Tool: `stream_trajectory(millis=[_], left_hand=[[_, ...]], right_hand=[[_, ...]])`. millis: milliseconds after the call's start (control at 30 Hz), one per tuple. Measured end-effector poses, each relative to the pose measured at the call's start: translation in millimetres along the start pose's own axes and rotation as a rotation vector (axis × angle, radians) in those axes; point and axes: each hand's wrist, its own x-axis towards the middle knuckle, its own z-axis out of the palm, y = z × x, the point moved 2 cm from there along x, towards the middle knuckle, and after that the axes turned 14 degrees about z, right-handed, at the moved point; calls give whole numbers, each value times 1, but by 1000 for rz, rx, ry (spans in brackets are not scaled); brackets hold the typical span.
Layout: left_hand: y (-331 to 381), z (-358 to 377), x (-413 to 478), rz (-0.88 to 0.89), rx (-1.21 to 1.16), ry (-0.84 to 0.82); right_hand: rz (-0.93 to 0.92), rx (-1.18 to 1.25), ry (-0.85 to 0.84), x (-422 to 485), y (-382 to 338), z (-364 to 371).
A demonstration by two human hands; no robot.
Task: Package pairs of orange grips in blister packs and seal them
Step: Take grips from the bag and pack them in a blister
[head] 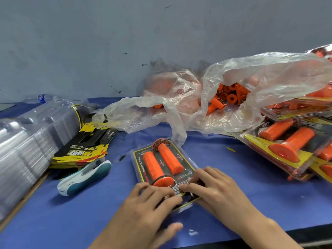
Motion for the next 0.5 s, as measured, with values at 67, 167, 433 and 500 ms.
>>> stream_trajectory(millis=[67, 167, 433, 500], left_hand=[[2, 3, 3, 10, 24, -10], [-8, -2, -8, 37, -40, 0], [-33, -10, -61, 213, 124, -192], [-42, -16, -66, 107, 144, -100]], right_hand=[[-35, 27, 36, -2, -3, 2], [-83, 23, 50, -8, -2, 4], [-110, 92, 57, -9, 3, 4], [-111, 107, 82, -7, 1, 6]])
